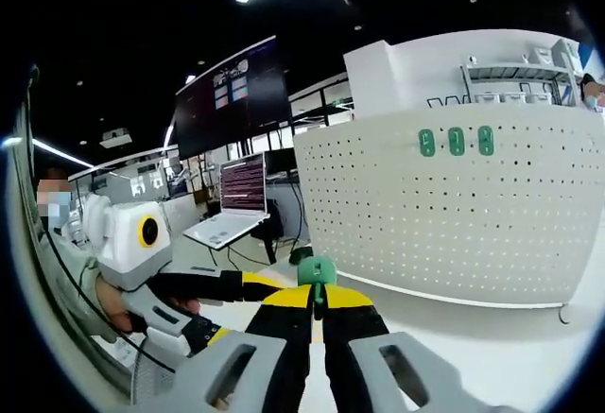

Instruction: Insert the hook assembly into the mounting plate slot until the hook locks in place.

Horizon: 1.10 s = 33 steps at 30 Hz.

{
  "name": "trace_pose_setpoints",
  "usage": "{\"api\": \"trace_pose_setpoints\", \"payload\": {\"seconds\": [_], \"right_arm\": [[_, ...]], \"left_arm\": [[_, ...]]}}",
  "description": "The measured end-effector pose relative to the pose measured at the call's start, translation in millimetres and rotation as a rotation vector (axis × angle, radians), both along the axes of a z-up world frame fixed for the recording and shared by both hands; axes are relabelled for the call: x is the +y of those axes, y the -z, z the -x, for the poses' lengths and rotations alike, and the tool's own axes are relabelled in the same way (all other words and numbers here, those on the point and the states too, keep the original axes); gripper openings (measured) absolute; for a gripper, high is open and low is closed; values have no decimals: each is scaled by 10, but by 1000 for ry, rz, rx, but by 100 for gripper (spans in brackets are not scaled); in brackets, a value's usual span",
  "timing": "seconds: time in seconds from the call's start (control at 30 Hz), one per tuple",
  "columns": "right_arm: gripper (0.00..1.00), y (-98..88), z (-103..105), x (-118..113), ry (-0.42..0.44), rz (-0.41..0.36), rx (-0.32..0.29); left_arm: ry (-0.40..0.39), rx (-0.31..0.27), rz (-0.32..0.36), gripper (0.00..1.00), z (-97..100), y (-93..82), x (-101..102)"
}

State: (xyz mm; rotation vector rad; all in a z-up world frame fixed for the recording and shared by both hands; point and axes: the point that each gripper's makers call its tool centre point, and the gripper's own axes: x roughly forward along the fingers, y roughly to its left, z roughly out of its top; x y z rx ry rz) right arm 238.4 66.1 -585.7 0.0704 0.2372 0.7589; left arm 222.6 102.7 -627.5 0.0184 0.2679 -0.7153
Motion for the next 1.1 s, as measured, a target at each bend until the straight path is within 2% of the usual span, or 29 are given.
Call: {"api": "trace_pose_setpoints", "payload": {"seconds": [0.4,0.87,1.1], "right_arm": [[0,-105,-148,-311,85,0,-30],[0,-450,-586,-906,269,3,-134],[0,-582,-763,-1092,329,-7,-167]], "left_arm": [[-9,20,-6,52,46,47,73],[-33,35,1,51,40,88,180],[-45,38,-2,52,31,96,229]]}}
